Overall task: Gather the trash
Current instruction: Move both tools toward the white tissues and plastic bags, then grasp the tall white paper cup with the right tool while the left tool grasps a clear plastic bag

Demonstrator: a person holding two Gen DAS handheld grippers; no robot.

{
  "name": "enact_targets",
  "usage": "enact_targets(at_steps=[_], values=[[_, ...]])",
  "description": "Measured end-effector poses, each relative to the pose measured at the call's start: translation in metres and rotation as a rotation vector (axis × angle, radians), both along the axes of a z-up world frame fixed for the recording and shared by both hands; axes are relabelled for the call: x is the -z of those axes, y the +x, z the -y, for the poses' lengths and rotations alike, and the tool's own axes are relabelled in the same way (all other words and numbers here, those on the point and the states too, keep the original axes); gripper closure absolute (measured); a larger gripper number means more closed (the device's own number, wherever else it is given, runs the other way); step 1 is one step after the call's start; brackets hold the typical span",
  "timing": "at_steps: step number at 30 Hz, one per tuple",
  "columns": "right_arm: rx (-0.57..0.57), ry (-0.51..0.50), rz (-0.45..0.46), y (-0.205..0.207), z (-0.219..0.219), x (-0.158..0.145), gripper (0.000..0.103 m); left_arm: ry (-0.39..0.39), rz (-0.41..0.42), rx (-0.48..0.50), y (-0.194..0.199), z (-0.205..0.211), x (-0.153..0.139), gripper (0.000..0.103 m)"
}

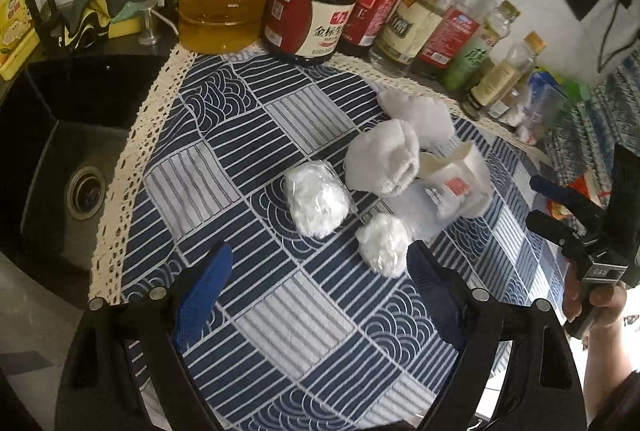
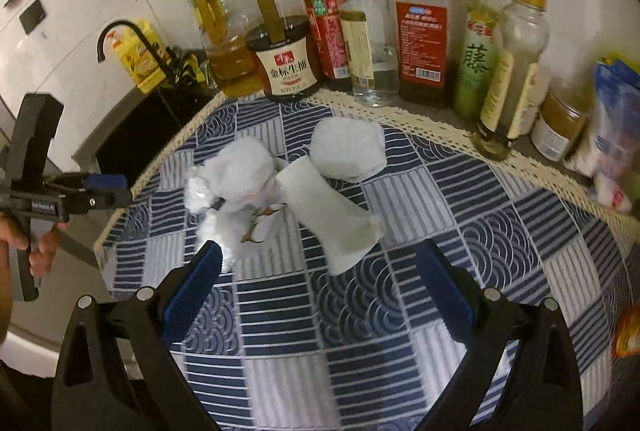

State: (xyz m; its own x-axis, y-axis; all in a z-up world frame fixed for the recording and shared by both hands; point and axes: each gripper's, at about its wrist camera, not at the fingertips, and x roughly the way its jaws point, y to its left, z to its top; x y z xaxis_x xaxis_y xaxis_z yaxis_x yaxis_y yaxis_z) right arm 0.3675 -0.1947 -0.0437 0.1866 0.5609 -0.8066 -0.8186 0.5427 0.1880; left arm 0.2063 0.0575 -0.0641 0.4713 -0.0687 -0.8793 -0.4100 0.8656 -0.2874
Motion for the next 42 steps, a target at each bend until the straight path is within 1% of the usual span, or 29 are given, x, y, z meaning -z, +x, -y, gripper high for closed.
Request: enact_targets(at_steps=[3,5,8,10,15,18,21,22,23,26,27,28,29,30,31,32,33,39,42], values=[[-0.019,-0.007,0.018,0.012,-0.004,0.007,0.007,-0.010,-0.016,-0.019,0.011,-0.001,0.008,0.017],[-0.042,-0.013,0.004,0.020,-0.007,0.013,0.007,0.017,-0.035,-0.026,0.017,-0.002,0.014,0.017],[-0.074,-0.019,0.000,0.027,-0.012,0.020,0.007,0.001,-0.047,-0.035,0.028,-0.005,0.024,0.017],[-0.094,-0.021,-0.005,0.030,-0.014,0.023,0.007,0.008,-0.058,-0.044,0.034,-0.007,0.029,0.017],[-0.154,-0.045,-0.020,0.036,-0.024,0.034,0.007,-0.004,-0.083,-0.050,0.048,-0.011,0.044,0.018],[-0.185,-0.059,-0.021,0.037,-0.029,0.038,0.011,0.014,-0.099,-0.051,0.055,-0.012,0.049,0.018],[-0.214,-0.068,-0.013,0.036,-0.034,0.042,0.012,0.019,-0.117,-0.054,0.058,-0.013,0.056,0.018],[-0.218,-0.071,-0.015,0.036,-0.035,0.044,0.015,0.019,-0.121,-0.054,0.060,-0.013,0.058,0.018],[-0.226,-0.072,-0.025,0.037,-0.036,0.046,0.020,0.023,-0.126,-0.053,0.061,-0.014,0.060,0.018],[-0.239,-0.072,-0.033,0.037,-0.040,0.049,0.023,0.029,-0.136,-0.043,0.066,-0.015,0.067,0.028],[-0.244,-0.070,-0.037,0.037,-0.041,0.051,0.027,0.029,-0.137,-0.040,0.067,-0.015,0.068,0.029],[-0.248,-0.071,-0.040,0.037,-0.042,0.052,0.033,0.031,-0.139,-0.037,0.068,-0.016,0.069,0.034],[-0.253,-0.073,-0.043,0.037,-0.043,0.053,0.038,0.039,-0.145,-0.034,0.069,-0.016,0.071,0.040],[-0.256,-0.076,-0.043,0.036,-0.043,0.055,0.041,0.041,-0.147,-0.034,0.069,-0.017,0.071,0.043],[-0.257,-0.078,-0.042,0.037,-0.044,0.056,0.049,0.046,-0.144,-0.031,0.069,-0.017,0.071,0.047],[-0.256,-0.079,-0.045,0.037,-0.044,0.056,0.053,0.046,-0.139,-0.025,0.069,-0.017,0.070,0.053],[-0.256,-0.074,-0.053,0.038,-0.044,0.057,0.053,0.052,-0.140,-0.021,0.069,-0.016,0.070,0.058],[-0.246,-0.053,-0.053,0.039,-0.039,0.055,0.058,0.060,-0.138,-0.010,0.074,-0.014,0.069,0.058],[-0.229,-0.043,-0.050,0.039,-0.035,0.053,0.061,0.058,-0.135,-0.009,0.071,-0.014,0.068,0.058]])
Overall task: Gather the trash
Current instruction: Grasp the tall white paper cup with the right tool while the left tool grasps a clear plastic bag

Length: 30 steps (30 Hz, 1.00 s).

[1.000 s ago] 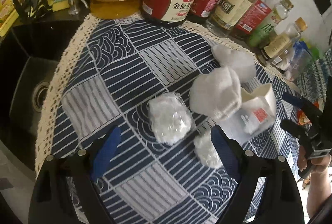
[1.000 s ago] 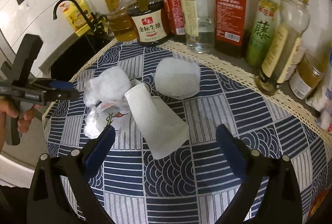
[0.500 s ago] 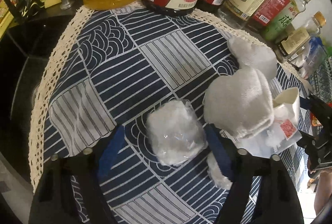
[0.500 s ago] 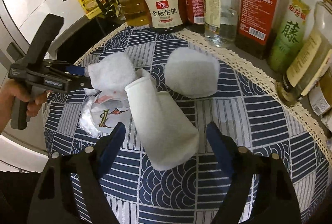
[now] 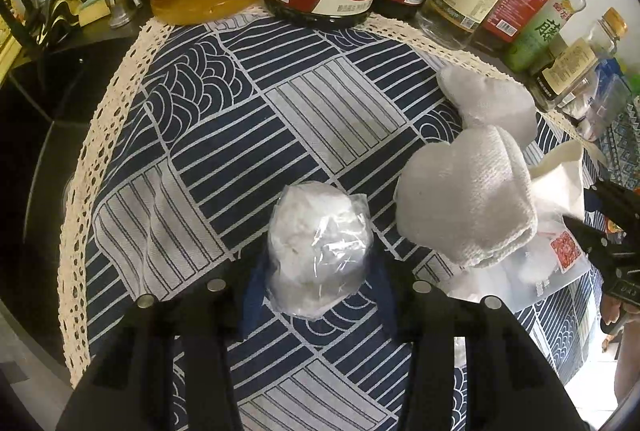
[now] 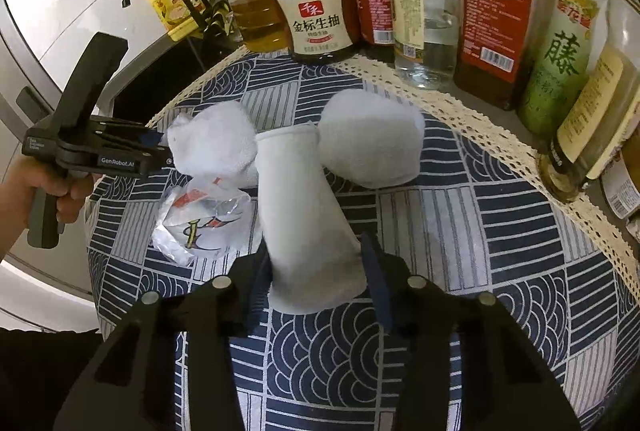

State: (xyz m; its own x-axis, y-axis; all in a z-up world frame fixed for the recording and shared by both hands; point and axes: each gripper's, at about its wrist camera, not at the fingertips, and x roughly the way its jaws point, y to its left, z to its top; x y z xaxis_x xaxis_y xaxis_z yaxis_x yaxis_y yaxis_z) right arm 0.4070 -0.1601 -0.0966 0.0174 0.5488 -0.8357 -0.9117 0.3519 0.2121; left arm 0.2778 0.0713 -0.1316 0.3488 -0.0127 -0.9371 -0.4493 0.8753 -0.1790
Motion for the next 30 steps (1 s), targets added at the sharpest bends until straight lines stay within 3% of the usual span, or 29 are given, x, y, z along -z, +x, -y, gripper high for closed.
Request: enact_targets(at_steps=[16,30], values=[[0.084,0.016,0.010,-0.016,0.022,-0.014,0.067,-0.002,0.066,0.028,-0.027,0.006,-0.021,0.059],[0.284,0.024,0.051,-0.067,0.068,-0.038,0.067,-0.028,0.119,0.154,-0.058,0.019,-0.034,0.059]])
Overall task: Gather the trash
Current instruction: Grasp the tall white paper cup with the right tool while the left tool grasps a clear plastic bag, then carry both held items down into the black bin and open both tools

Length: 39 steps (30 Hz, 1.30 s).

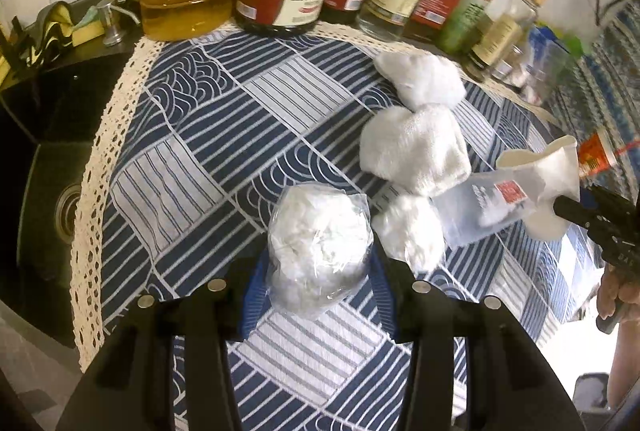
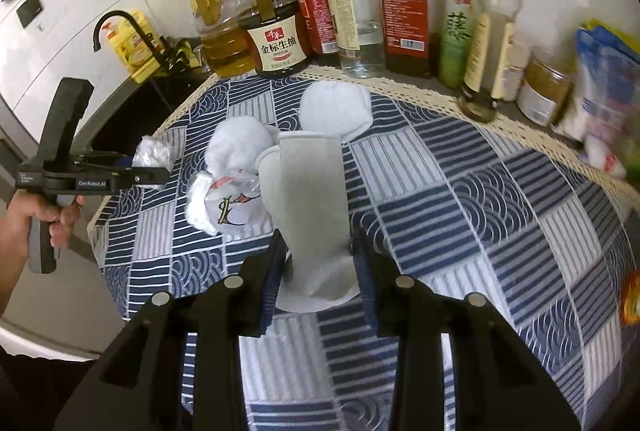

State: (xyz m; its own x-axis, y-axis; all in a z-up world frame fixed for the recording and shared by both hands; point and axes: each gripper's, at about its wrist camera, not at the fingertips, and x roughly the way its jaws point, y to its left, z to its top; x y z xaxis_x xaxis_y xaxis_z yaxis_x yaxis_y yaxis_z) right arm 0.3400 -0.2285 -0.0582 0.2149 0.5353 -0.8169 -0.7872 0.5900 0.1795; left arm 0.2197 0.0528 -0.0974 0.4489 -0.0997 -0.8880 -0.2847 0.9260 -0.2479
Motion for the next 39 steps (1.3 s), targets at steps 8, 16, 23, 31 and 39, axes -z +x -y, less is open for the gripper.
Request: enact_targets(at_steps=[8,16,23,31,39], values=[[0.114,0.004,0.020,-0.040,0.013,-0.014,0.067,-0.019,0.026,0.066,-0.027,-0.001,-0.005,0.059],[0.174,0.012,0.035,-0.085,0.016,-0.025,0.067,-0.032,0.061,0.116,-0.056,-0.003,-0.016,0.059],[0.204,0.021,0.030,-0.127,0.007,-0.026,0.067,-0.047,0.075,0.164,-0.091,-0.001,-0.021,0.059],[0.222,0.046,-0.005,-0.183,-0.010,-0.020,0.067,-0.075,0.076,0.216,-0.138,0.001,-0.020,0.059],[0.205,0.060,-0.060,-0.242,-0.036,0.003,0.067,-0.087,0.064,0.289,-0.184,0.011,-0.016,0.059]])
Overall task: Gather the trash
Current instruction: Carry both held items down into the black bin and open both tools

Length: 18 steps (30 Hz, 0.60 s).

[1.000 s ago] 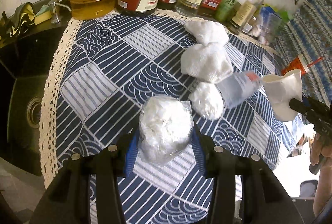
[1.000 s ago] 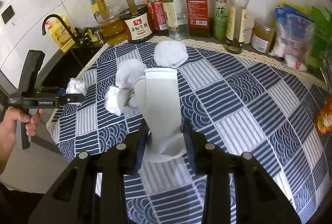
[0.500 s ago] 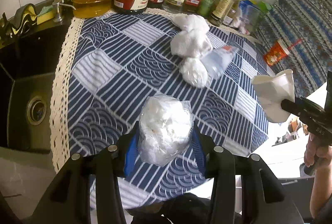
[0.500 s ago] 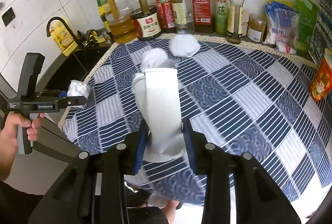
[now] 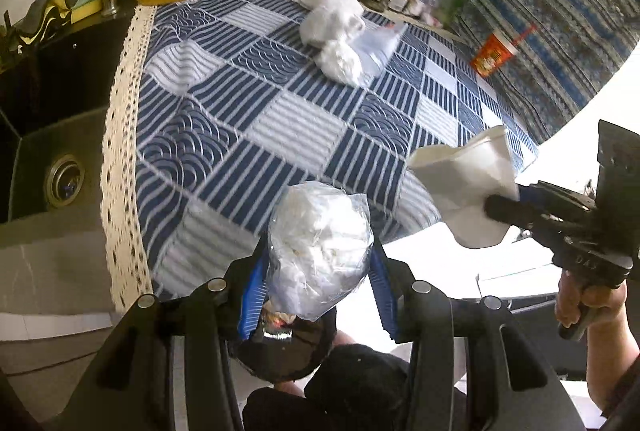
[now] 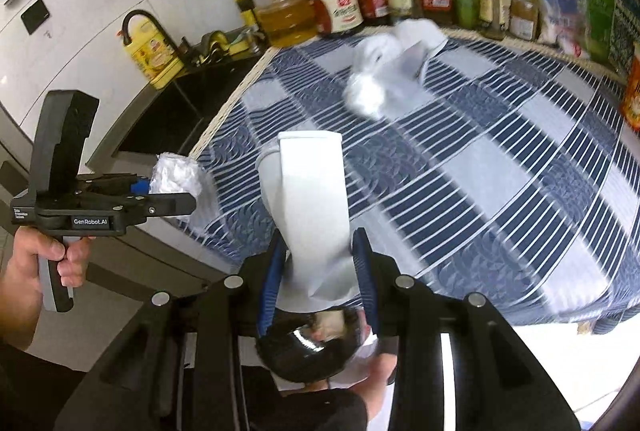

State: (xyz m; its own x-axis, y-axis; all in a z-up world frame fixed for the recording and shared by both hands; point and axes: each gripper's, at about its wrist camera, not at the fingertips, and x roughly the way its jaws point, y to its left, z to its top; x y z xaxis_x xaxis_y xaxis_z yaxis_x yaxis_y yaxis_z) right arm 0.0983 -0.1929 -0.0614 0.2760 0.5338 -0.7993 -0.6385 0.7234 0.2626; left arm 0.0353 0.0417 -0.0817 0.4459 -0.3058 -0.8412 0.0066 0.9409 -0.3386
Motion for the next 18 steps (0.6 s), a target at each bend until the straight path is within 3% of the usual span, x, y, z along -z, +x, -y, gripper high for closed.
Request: enact_targets(at_steps=[7,18], values=[[0.005,0.012,-0.050,-0.034,-0.012,0.019,0.067,-0.005,-0.018,0.031,-0.027,0.005,0.014,0.059],[0.056,0.021,-0.191,-0.068,-0.015,0.071,0.067,-0.061,-0.130,0.035,-0.060,0.005,0.066,0.059]])
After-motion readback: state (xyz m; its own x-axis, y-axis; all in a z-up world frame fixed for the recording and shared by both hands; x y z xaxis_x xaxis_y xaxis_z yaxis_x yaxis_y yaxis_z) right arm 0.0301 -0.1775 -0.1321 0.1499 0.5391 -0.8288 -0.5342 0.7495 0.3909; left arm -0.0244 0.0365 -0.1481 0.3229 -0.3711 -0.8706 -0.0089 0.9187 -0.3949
